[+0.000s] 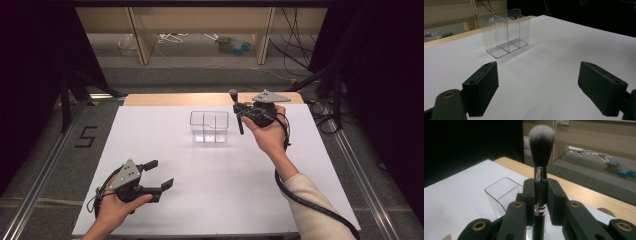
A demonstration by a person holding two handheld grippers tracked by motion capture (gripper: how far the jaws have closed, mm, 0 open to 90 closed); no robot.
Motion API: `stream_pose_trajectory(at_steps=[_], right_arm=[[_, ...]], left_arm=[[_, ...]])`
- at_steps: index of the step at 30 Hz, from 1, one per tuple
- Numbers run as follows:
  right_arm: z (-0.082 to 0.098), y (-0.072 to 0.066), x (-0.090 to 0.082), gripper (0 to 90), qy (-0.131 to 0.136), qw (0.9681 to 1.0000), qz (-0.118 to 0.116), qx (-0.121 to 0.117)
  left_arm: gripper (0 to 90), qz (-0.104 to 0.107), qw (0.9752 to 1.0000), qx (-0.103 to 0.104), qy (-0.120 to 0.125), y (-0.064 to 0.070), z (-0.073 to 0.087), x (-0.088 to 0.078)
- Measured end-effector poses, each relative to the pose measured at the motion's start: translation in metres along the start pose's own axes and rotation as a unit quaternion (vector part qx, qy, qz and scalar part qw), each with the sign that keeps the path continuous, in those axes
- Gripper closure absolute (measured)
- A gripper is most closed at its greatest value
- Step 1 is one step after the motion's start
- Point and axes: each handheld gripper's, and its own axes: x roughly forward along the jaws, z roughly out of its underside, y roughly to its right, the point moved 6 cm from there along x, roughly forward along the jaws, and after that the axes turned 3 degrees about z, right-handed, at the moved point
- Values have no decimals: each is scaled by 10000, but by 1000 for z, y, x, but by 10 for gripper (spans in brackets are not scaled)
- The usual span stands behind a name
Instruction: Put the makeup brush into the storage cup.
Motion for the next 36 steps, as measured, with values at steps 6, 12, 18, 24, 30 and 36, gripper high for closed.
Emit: stream_pose_trajectory(at_steps=[6, 12, 18, 24, 30, 36], right_arm=[[-1, 0, 2, 786, 45, 10000, 7, -11], [-2, -1, 3, 785, 55, 10000, -23, -34], [-4, -3, 5, 785, 83, 10000, -47, -8], [-5, -3, 6, 785, 99, 9999, -32, -15], [-7, -4, 6, 785, 128, 9999, -74, 12], [-8, -4, 7, 785, 151, 9999, -78, -2]], left_arm=[[164, 27, 10000, -19, 24, 0, 0, 1], [164, 27, 10000, -22, 24, 0, 0, 1], [164, -6, 10000, 3, -22, 0, 0, 0], [164, -20, 10000, -10, -39, -1, 1, -1], [164, -28, 10000, -60, 8, 0, 0, 0], [164, -30, 10000, -71, 24, 0, 0, 0]])
